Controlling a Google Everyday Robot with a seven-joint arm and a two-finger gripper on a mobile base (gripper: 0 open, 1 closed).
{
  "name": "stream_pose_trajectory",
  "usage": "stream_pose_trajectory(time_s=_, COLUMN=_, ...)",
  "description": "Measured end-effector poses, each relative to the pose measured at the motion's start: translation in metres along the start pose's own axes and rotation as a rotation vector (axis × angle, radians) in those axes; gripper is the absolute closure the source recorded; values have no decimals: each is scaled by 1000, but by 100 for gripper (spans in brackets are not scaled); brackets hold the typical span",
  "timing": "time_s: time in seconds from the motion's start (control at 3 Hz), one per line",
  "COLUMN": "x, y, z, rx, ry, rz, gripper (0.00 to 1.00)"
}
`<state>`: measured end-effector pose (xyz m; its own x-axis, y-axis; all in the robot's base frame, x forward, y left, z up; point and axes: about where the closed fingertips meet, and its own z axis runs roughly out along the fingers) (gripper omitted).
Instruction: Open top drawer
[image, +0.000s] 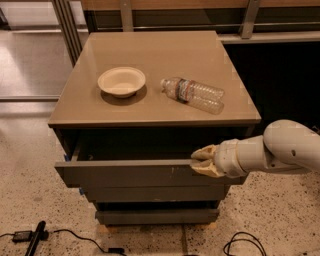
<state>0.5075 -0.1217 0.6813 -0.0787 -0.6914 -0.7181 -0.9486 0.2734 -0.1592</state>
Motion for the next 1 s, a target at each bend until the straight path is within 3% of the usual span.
stream_pose_trajectory(time_s=0.33, x=1, y=17, z=-16, rx=9, ry=-23, rz=3, gripper=100)
stream_pose_trajectory(time_s=0.67, x=0, y=17, z=-17, rx=9, ry=-23, rz=3, gripper=100)
stream_pose_trajectory(time_s=1.0, x=0, y=17, z=-17, rx=8, ry=-23, rz=3, gripper=81)
